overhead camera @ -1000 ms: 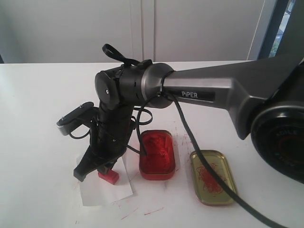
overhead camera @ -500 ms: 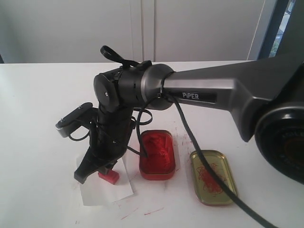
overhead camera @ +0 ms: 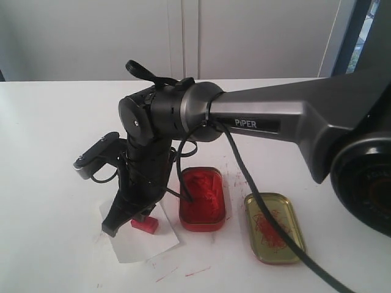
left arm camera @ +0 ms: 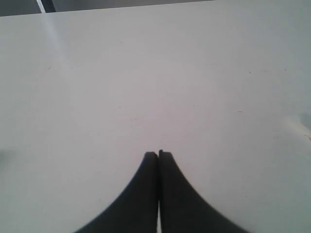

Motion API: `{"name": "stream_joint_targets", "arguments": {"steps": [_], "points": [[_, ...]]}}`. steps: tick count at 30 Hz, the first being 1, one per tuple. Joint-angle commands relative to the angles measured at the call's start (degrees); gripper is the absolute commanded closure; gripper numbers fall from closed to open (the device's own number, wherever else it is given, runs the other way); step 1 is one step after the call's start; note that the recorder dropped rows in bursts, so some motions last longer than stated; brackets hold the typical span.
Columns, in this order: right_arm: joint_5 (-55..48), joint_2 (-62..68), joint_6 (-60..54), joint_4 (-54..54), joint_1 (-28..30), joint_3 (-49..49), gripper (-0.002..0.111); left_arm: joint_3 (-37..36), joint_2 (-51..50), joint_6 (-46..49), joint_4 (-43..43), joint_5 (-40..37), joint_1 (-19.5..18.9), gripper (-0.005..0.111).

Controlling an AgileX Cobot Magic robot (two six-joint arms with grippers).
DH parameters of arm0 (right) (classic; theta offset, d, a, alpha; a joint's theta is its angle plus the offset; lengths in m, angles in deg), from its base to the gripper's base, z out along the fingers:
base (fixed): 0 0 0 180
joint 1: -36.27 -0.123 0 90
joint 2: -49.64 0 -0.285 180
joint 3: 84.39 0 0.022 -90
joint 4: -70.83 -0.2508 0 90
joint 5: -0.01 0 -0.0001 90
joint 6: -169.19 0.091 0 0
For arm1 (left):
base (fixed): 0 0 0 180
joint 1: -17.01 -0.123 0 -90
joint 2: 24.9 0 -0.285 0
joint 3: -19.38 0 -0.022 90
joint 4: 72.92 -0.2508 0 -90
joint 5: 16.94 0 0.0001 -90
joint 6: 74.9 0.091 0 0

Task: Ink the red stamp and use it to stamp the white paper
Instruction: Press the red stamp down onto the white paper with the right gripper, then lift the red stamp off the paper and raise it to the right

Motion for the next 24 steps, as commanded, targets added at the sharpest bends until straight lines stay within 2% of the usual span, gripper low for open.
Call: {"name": "stream_joint_targets", "arguments": {"steps": [1,24], "points": [[-1.2,0.2,-0.7,2.6,0.1,-0.9,0.108,-0.3,0.2,0.0,0.1,-0.1,-0.1,0.107],[-1.6,-2.3,-0.7,2.9,0.1,-0.7,0.108,-0.3,0.2,0.0,0.1,-0.1,-0.1,0.107]]}}
